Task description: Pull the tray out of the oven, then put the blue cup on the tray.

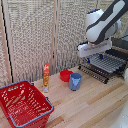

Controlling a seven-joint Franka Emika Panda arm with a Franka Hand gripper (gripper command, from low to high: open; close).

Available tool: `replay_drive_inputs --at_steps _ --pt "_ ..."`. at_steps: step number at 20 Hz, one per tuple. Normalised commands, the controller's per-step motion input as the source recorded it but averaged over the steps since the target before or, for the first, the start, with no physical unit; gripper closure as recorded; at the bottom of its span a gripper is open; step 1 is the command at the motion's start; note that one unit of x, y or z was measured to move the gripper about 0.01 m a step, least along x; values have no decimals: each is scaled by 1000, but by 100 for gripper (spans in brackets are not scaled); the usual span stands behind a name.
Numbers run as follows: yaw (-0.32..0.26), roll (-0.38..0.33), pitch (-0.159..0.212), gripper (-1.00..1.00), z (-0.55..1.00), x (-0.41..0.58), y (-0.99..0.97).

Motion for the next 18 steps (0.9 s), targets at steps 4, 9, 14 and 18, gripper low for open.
replay_drive_inputs --at_steps 4,9,14,18 --pt "-201 137 -108 -100 22 84 361" --pt "-186 95 -76 -100 -67 131 449" --pt "-164 79 -19 -100 -221 185 386" --pt "-129 72 -3 -100 -281 189 155"
